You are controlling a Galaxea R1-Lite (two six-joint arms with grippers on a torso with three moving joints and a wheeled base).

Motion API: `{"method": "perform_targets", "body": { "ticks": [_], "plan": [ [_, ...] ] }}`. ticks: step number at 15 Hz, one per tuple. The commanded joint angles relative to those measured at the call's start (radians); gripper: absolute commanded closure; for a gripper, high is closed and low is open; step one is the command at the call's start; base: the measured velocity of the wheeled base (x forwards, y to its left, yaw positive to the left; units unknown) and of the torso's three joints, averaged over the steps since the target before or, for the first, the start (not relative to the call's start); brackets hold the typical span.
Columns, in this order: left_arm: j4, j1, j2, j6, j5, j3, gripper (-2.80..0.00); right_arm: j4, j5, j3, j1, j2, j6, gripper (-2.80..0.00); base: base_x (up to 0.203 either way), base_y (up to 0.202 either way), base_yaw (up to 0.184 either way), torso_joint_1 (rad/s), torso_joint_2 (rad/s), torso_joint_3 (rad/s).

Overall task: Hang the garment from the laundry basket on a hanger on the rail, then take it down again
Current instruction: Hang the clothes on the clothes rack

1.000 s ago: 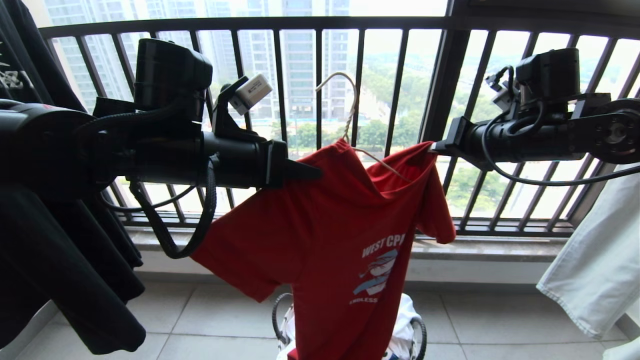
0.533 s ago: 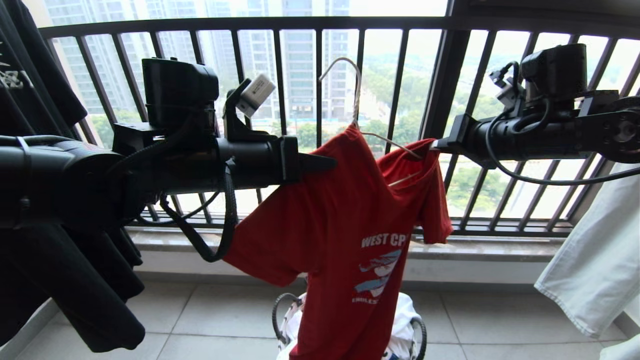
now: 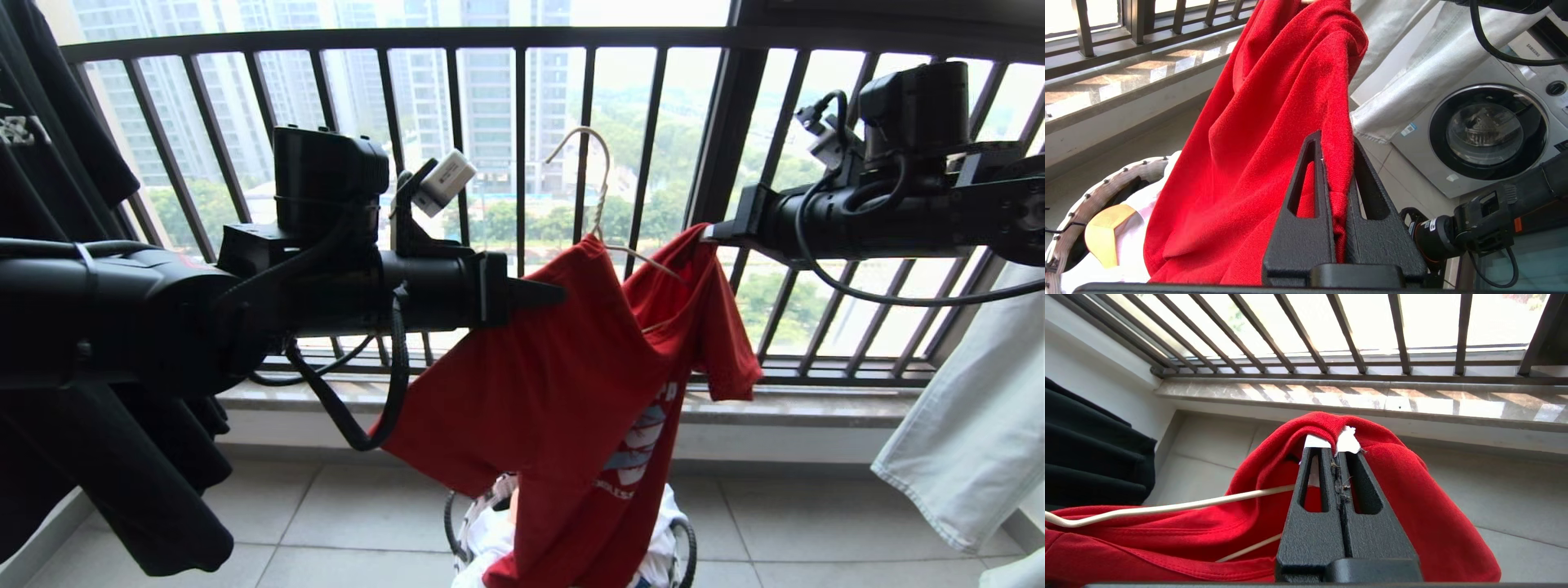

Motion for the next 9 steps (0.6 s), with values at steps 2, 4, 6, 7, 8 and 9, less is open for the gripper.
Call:
{"method": "perform_targets", "body": {
  "ticks": [2, 4, 6, 7, 8, 9],
  "plan": [
    [-0.003, -0.020, -0.038, -0.004, -0.006, 0.016, 0.00, 0.001, 0.002, -0.009, 0.002, 0.008, -0.070, 0.00, 0.000, 0.000, 0.000, 0.000, 0.00, 0.000],
    [-0.003, -0.026, -0.053, -0.005, -0.007, 0.030, 0.00, 0.001, 0.002, -0.010, 0.002, 0.008, -0.150, 0.00, 0.000, 0.000, 0.000, 0.000, 0.00, 0.000],
    [-0.002, -0.037, -0.072, -0.007, -0.009, 0.042, 0.00, 0.001, 0.001, -0.010, -0.014, 0.010, -0.254, 0.00, 0.000, 0.000, 0.000, 0.000, 0.00, 0.000],
    [-0.001, -0.042, -0.077, -0.009, -0.009, 0.044, 0.00, 0.002, 0.000, -0.010, -0.024, 0.008, -0.294, 0.00, 0.000, 0.000, 0.000, 0.000, 0.00, 0.000],
    [-0.002, -0.048, -0.076, -0.010, -0.009, 0.045, 0.00, 0.005, 0.000, -0.010, -0.024, 0.002, -0.329, 0.00, 0.000, 0.000, 0.000, 0.000, 0.00, 0.000],
    [-0.003, -0.050, -0.076, -0.011, -0.009, 0.048, 0.00, 0.010, 0.000, -0.007, -0.021, -0.008, -0.351, 0.00, 0.000, 0.000, 0.000, 0.000, 0.00, 0.000]
  ]
}}
